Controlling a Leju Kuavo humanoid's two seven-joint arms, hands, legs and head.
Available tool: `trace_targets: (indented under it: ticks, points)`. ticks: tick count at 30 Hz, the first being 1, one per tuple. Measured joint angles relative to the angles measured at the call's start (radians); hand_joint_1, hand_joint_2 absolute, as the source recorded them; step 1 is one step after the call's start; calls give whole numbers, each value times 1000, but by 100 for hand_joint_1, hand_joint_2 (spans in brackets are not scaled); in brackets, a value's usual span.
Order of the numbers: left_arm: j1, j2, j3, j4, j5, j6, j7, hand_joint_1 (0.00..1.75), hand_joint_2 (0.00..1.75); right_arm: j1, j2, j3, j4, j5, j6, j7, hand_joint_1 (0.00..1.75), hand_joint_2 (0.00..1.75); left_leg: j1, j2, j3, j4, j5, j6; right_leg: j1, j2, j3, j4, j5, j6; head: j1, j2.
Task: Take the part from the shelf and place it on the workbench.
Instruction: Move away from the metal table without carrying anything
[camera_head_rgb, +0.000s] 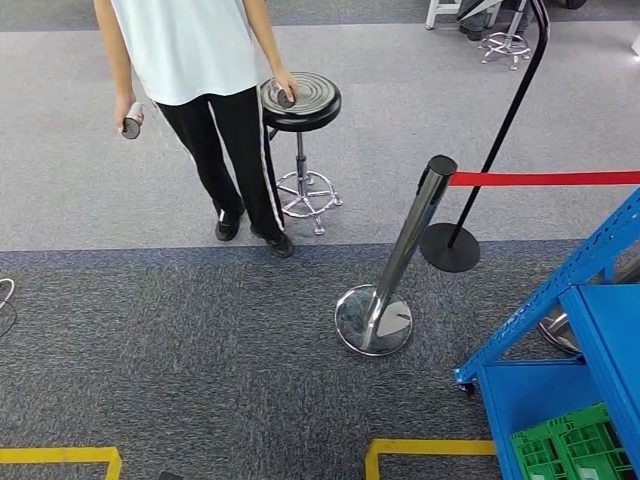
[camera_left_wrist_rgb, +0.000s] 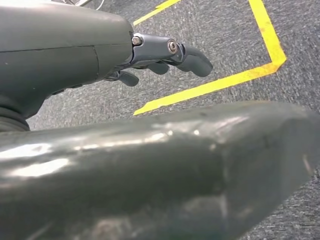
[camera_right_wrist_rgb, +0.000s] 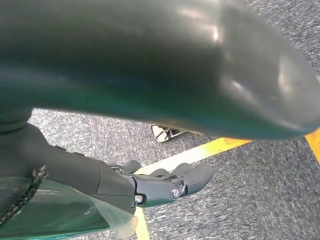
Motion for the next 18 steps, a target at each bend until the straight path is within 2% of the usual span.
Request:
trace_targets:
  ticks: [6, 8, 10, 11, 12, 14, 15, 16, 17, 18]
  points:
    - [6, 0, -6, -2, 11, -1, 8, 0, 0, 0, 0, 1, 0, 0, 22, -14, 0, 0, 0, 0, -2, 2, 0, 0, 0, 0, -1, 0, 1, 1, 0, 0]
    - [10, -1, -12, -7, 12, -3, 10, 0, 0, 0, 1, -4, 0, 0, 44, -19, 0, 0, -3, 0, -3, 1, 1, 9, -3, 0, 0, -7, 7, 10, -1, 0]
    - [16, -3, -21, -16, 11, -9, 13, 0, 0, 0, 1, -16, 0, 0, 62, -21, 0, 0, 1, 4, 3, -20, 15, 23, -4, 2, -7, -5, 2, 20, 0, 0]
    - [19, -5, -26, -20, 10, -12, 14, 0, 0, 0, 1, -22, 0, 0, 66, -21, 0, 0, 4, 8, 6, -33, 24, 28, -4, 3, -20, 17, -16, 23, 1, 0]
    - [22, -6, -30, -24, 9, -15, 14, 0, 0, 0, 1, -28, 0, 0, 69, -21, 0, 0, 7, 12, 8, -43, 31, 30, -6, 3, -45, 64, -44, 27, 3, 0]
    - [27, -8, -34, -27, 9, -16, 15, 0, 0, 2, 1, -36, 0, 0, 70, -21, 0, 0, 7, 24, 5, -45, 33, 31, -14, 4, -113, 202, -105, 38, 5, 0]
    - [29, -8, -35, -27, 9, -16, 15, 0, 0, 3, 1, -39, 0, 0, 70, -21, 0, 0, 8, 30, 4, -45, 32, 29, -19, 4, -141, 258, -120, 44, 5, 0]
    - [30, -9, -35, -27, 9, -16, 15, 0, 0, 5, 1, -41, 0, 0, 71, -21, 0, 0, 9, 37, 4, -44, 31, 25, -25, 2, -153, 280, -116, 50, 5, 0]
    - [31, -9, -36, -27, 9, -16, 15, 0, 0, 7, 1, -42, 0, 0, 70, -20, 0, 0, 12, 44, 5, -42, 29, 20, -32, -1, -143, 257, -92, 57, 5, 0]
    - [32, -9, -38, -27, 9, -17, 15, 0, 0, 9, 1, -44, 0, 0, 70, -20, 0, 0, 16, 51, 5, -36, 24, 12, -39, -10, -113, 194, -55, 66, 5, 0]
